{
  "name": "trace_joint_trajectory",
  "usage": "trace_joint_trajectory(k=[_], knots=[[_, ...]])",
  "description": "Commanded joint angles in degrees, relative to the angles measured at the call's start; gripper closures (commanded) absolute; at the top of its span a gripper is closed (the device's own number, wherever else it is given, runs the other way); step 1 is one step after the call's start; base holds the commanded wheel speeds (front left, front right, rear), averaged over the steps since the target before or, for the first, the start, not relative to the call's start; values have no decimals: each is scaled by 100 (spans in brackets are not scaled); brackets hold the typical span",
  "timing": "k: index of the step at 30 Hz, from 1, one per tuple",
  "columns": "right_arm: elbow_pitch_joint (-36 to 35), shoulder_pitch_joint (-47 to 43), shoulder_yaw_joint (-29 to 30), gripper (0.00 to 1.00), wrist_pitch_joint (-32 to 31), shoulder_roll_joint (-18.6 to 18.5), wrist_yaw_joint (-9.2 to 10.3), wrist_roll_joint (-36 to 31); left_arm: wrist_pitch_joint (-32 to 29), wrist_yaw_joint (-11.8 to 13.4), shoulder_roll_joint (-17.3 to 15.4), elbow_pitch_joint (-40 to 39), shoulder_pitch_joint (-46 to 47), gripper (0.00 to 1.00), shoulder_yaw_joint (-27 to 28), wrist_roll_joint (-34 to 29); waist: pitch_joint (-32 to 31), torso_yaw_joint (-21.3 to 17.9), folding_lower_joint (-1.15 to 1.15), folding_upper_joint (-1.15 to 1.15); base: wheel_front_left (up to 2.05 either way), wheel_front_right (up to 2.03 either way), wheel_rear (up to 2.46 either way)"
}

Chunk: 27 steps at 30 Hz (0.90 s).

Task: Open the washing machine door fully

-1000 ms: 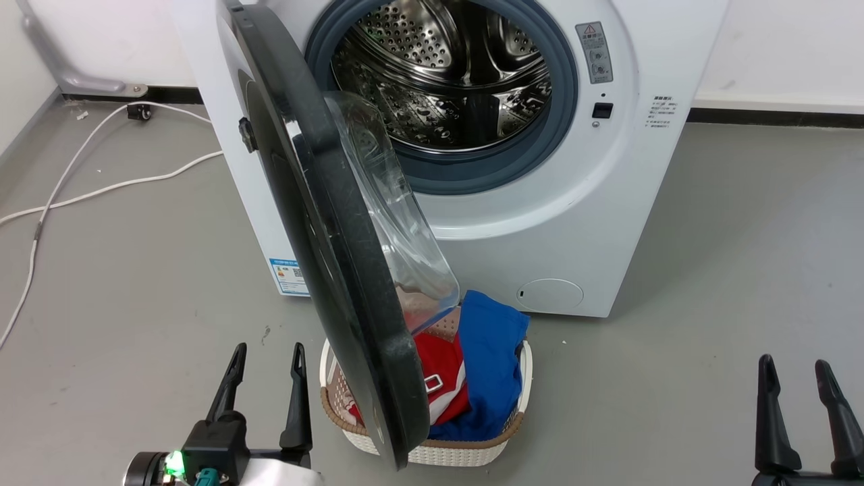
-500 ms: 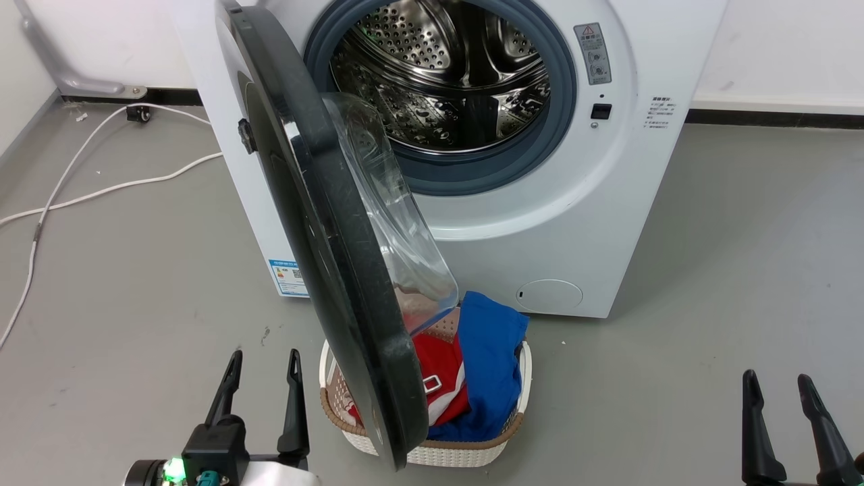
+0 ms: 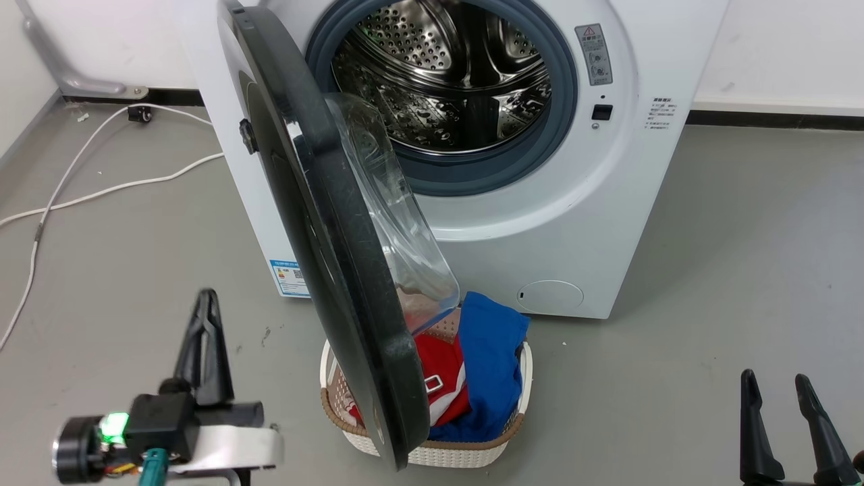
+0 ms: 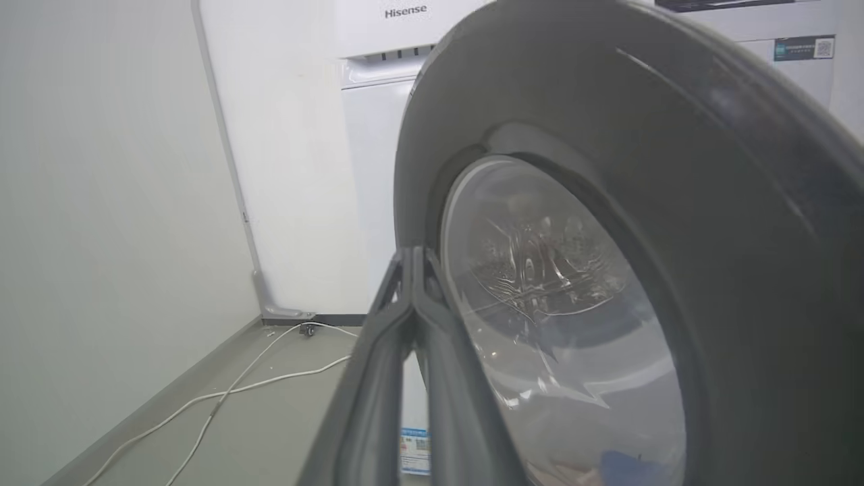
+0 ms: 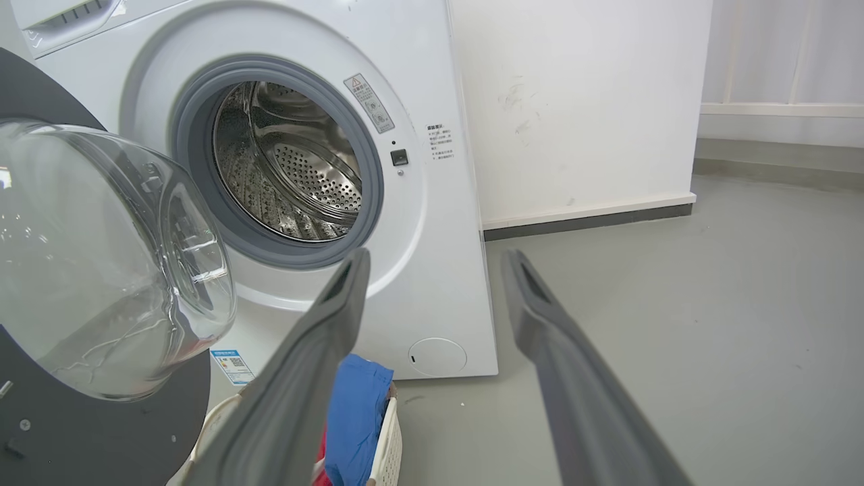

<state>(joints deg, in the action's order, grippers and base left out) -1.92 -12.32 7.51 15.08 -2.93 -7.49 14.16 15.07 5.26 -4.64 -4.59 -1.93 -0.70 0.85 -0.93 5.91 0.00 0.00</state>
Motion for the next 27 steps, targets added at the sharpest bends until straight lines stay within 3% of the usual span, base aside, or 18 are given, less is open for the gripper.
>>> trace_joint_trajectory(k=[1, 15, 27], knots=[[-17, 18, -14, 0, 12, 10, -1, -76, 16, 23, -69, -224, 110, 100, 26, -76, 2, -3, 0, 0, 0, 0, 0], [-69, 0, -73, 0, 12, 10, -1, -204, 16, -35, -289, -1686, 548, 100, -471, -396, -7, -54, 0, 0, 0, 0, 0], [-88, 13, -116, 0, 12, 10, -1, -328, 15, -476, -290, -2207, 991, 100, -1671, -681, 13, -104, 0, 0, 0, 0, 0]])
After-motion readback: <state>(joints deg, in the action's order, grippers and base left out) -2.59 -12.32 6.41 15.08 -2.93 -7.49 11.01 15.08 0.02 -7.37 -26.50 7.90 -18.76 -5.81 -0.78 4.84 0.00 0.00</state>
